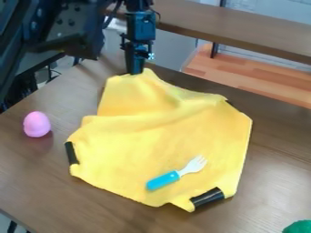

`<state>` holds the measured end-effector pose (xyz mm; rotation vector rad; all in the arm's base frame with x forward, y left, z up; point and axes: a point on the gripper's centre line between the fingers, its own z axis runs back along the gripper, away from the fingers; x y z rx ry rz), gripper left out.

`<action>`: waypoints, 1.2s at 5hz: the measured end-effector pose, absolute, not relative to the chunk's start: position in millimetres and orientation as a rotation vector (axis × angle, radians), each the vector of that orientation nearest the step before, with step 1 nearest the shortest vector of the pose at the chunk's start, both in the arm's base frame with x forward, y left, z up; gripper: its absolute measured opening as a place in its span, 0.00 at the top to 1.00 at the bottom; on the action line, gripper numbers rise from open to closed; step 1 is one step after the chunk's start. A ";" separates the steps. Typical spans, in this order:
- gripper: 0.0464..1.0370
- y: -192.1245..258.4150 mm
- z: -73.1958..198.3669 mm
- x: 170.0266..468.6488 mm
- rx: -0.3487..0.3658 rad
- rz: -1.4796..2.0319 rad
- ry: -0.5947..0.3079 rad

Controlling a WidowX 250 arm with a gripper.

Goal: Unfold the cloth from bottom right to top left

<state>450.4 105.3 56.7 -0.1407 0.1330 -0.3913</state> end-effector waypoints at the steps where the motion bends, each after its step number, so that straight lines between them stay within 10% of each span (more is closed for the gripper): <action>1: 1.00 108.8 55.7 452.8 -0.120 -0.370 0.145; 3: 0.85 104.4 44.1 454.5 -0.012 -0.374 0.186; 6: 0.07 65.7 87.4 428.7 0.217 -0.499 0.080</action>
